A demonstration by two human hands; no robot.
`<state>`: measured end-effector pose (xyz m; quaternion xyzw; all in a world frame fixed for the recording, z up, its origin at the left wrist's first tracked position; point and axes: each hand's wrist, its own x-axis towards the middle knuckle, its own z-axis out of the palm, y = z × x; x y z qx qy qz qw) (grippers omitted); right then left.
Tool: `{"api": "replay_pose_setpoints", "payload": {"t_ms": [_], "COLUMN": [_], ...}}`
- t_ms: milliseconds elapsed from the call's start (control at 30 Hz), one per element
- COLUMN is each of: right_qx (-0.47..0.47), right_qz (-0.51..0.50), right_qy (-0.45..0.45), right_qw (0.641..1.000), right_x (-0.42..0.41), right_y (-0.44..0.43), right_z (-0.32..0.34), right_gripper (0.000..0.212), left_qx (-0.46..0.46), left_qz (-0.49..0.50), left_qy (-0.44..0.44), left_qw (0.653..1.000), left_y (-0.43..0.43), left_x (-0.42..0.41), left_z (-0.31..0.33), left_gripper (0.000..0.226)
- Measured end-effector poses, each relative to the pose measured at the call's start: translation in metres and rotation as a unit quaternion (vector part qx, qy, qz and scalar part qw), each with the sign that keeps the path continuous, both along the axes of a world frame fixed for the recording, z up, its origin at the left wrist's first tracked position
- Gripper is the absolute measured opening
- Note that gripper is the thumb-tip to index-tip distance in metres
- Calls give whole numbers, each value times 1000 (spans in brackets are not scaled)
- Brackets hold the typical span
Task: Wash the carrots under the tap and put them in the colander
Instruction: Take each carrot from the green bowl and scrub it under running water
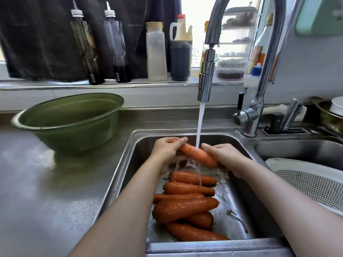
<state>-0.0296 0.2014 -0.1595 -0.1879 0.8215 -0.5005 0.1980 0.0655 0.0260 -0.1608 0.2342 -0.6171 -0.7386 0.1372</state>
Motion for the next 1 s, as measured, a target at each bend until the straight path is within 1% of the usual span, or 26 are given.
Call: {"api": "replay_pose_setpoints", "payload": {"t_ms": [33,100,167,233,300,367,433,500,567,600,633,700,767,833,933,967,1000], "right_qx": [4,-8,-27,-31,-9,19,23,1,-46,-70,-86,-87,-82,-102,-156,-169,-178], "right_qz": [30,95,157,195,218,237,256,260,232,221,213,200,190,193,207,216,223], "right_qy": [-11,-65,-110,-133,-150,-159,-154,-145,-156,-165,-168,-152,-134,-159,-246,-259,-263], "right_qw": [999,993,981,971,964,958,954,955,959,959,959,964,969,963,934,926,922], "right_x": [2,4,5,1,-3,-4,-3,3,10,13,16,18,17,16,10,7,5], "right_y": [0,0,0,2,5,8,8,5,0,-2,-5,-9,-12,-12,-8,-6,-4], "right_z": [0,2,2,-2,-7,-10,-10,-9,-9,-7,-5,-1,1,0,-1,-1,-2], "right_gripper": [46,52,47,35,27,25,24,20,21,27,37,61,70,66,43,38,37], "left_qx": [17,42,47,21,-25,-56,-67,-75,-76,-75,-74,-75,-72,-69,-62,-57,-57], "left_qz": [15,24,9,-20,-62,-108,-139,-150,-143,-133,-123,-109,-106,-102,-98,-100,-101], "left_qy": [14,40,51,49,42,40,36,39,46,49,50,40,27,20,11,7,1], "left_qw": [1000,998,998,998,997,992,987,985,986,987,988,990,991,992,993,993,993], "left_y": [3,8,13,17,21,26,31,34,34,32,30,24,21,20,19,18,17], "left_x": [0,0,0,1,0,1,1,3,3,3,3,4,4,4,2,1,1], "left_z": [2,5,7,8,7,6,6,7,8,8,9,9,7,6,6,5,5], "left_gripper": [32,31,29,25,21,26,34,37,36,36,35,33,30,31,37,37,37]}}
